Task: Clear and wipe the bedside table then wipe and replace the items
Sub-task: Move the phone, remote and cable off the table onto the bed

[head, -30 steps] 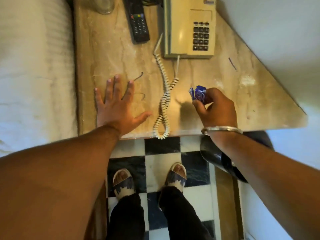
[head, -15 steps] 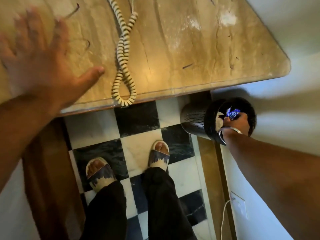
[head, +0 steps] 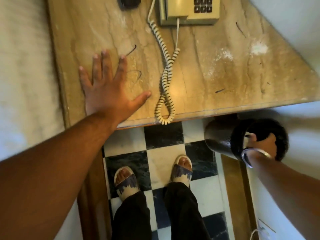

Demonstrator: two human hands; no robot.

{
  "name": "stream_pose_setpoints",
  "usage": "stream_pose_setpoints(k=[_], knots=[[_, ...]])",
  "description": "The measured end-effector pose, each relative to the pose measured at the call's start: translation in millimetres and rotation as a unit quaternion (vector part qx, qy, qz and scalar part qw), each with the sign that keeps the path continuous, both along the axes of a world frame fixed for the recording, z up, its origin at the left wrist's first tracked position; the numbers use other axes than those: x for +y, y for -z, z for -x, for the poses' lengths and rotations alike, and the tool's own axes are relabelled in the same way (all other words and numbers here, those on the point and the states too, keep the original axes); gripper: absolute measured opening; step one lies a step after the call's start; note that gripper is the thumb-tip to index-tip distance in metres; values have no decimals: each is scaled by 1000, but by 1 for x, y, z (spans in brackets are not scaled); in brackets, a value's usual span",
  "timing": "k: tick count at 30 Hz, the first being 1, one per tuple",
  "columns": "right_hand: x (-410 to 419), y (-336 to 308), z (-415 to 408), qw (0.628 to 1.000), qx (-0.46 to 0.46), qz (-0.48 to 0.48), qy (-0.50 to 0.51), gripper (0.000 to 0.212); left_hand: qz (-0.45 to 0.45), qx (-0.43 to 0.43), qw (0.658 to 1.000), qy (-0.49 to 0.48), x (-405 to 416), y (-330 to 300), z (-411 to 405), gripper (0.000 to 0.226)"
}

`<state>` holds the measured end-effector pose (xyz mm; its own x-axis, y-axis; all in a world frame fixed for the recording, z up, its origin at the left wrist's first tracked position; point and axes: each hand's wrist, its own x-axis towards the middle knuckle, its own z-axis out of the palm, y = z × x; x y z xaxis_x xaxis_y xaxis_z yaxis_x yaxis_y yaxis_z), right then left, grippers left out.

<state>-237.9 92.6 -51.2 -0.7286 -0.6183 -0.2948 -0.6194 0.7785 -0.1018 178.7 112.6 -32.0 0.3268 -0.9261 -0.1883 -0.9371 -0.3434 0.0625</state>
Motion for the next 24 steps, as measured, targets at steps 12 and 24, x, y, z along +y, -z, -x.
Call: stream_pose_setpoints(k=[12,24], knots=[[-137,-145,-172,881,-147,199,-404,60,-42,87,995,-21,-34,-56,-9,92],[-323,-100,-253,932,-267,42,-242,61,88,243,948,-188,-252,-92,49,63]])
